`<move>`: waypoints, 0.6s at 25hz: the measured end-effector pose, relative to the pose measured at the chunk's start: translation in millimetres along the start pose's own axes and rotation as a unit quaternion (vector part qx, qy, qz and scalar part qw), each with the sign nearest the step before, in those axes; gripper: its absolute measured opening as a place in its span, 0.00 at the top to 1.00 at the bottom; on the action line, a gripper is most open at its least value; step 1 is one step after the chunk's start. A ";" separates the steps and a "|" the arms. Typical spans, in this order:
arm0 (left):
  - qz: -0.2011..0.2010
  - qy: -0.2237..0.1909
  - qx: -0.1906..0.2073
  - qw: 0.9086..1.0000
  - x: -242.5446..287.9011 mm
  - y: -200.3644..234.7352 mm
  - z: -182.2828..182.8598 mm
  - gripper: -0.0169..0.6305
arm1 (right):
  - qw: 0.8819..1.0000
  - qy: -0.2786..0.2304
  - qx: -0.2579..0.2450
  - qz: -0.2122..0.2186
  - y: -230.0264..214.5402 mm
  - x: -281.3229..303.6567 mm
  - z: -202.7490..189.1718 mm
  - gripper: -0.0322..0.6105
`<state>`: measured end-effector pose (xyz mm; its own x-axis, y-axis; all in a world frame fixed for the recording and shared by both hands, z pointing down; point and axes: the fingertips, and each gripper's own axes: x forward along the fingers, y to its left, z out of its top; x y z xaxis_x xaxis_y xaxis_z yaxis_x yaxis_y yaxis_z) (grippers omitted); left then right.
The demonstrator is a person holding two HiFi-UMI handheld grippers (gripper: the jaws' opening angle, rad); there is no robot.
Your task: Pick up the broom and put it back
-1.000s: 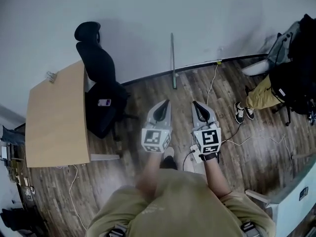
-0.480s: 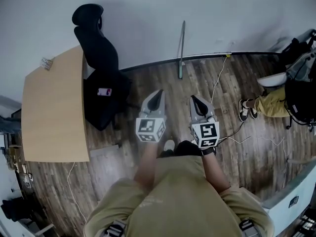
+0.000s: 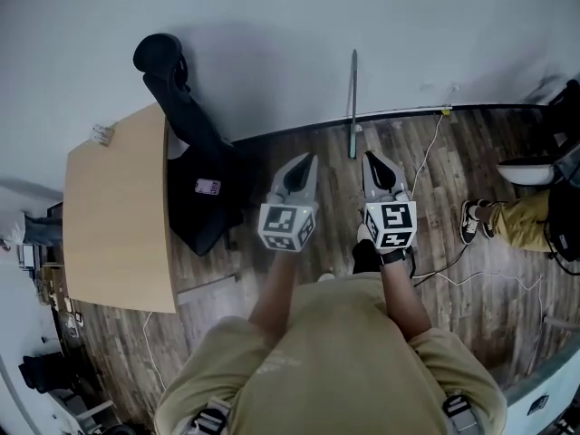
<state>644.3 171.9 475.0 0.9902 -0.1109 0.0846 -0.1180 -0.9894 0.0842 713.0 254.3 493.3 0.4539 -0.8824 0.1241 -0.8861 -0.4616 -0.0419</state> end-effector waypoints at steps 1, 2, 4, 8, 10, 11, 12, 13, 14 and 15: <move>0.004 -0.003 -0.010 1.000 19.3 5.2 8.2 0.97 | 1.000 -0.006 -0.001 0.002 -17.1 15.4 10.2 0.94; 0.006 -0.011 -0.015 1.000 37.3 7.5 19.5 0.97 | 1.000 -0.013 -0.003 0.004 -35.5 29.1 22.0 0.94; 0.009 -0.033 -0.010 0.999 70.6 7.4 44.7 0.97 | 1.000 -0.029 -0.006 0.007 -75.5 53.0 45.2 0.94; 0.023 -0.034 -0.004 0.999 137.6 11.6 62.0 0.97 | 0.999 -0.040 0.014 -0.011 -159.2 98.3 65.4 0.94; 0.029 -0.009 -0.002 1.000 164.3 12.2 49.7 0.97 | 0.999 -0.029 0.026 -0.016 -189.9 117.0 55.3 0.94; 0.033 0.003 0.001 0.999 175.9 12.3 43.6 0.97 | 0.999 -0.022 0.034 -0.017 -203.6 126.7 47.8 0.94; 0.034 0.011 0.005 0.999 187.0 12.3 38.8 0.97 | 0.999 -0.015 0.043 -0.018 -217.7 136.9 40.1 0.94; 0.035 0.017 0.008 0.999 197.5 12.9 35.4 0.97 | 0.998 -0.008 0.055 -0.021 -231.8 147.5 32.4 0.94; 0.036 0.022 0.010 0.999 206.6 15.1 32.6 0.97 | 0.997 0.001 0.067 -0.025 -244.1 157.9 25.2 0.94; 0.036 0.029 0.012 0.999 214.1 19.3 29.8 0.97 | 0.997 0.010 0.077 -0.028 -252.9 167.5 18.6 0.94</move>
<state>856.3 126.4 465.2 0.9731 -0.1776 0.1469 -0.1869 -0.9810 0.0524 1014.8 221.5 506.2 0.4990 -0.8535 0.1501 -0.8335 -0.5201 -0.1864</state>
